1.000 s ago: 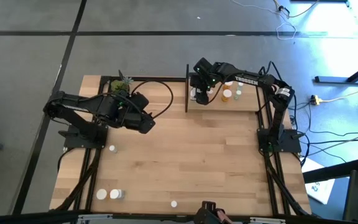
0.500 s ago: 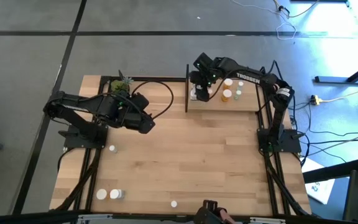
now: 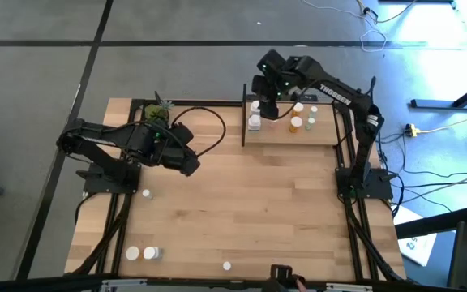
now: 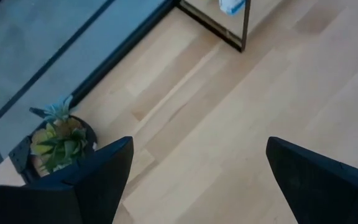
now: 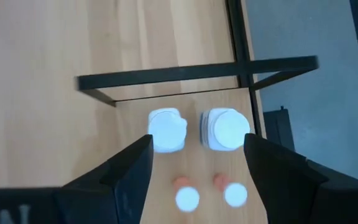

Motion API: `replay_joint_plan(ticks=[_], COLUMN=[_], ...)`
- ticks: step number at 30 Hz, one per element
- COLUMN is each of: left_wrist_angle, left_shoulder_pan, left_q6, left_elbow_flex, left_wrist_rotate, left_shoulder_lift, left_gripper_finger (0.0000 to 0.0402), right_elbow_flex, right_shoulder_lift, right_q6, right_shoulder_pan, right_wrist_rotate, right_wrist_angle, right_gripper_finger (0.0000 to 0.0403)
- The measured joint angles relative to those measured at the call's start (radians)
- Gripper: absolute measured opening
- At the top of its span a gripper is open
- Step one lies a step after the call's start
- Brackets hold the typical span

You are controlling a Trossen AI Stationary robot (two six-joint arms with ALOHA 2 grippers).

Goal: Pick and place medicine bottles onto shelf by color
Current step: Put the pink pill bottle on the shelf aligned with the other pink pill bottles

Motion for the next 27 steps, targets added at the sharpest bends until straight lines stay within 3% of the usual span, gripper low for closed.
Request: replay_joint_plan(ticks=[10,15,23,27], left_wrist_angle=[-0.061,-0.061,-0.061,-0.061], left_shoulder_pan=[-0.012,-0.050,-0.174,-0.252], left_q6=[-0.044,-0.045,-0.058,-0.084], left_elbow_flex=[0.000,0.000,0.000,0.000], left_wrist_rotate=[0.102,0.139,0.154,0.211], left_shoulder_lift=[0.000,0.000,0.000,0.000], left_gripper_finger=[0.0363,0.0363,0.0363,0.0363], right_elbow_flex=[0.267,0.357,0.364,0.364], right_shoulder_lift=[-0.001,-0.017,-0.087,-0.098], right_q6=[0.003,0.026,0.081,0.126], right_shoulder_pan=[0.082,0.142,0.260,0.332], right_wrist_rotate=[-0.018,-0.018,-0.018,-0.019], right_wrist_angle=[-0.282,-0.316,-0.351,-0.377], right_gripper_finger=[0.0253,0.0253,0.0253,0.0253])
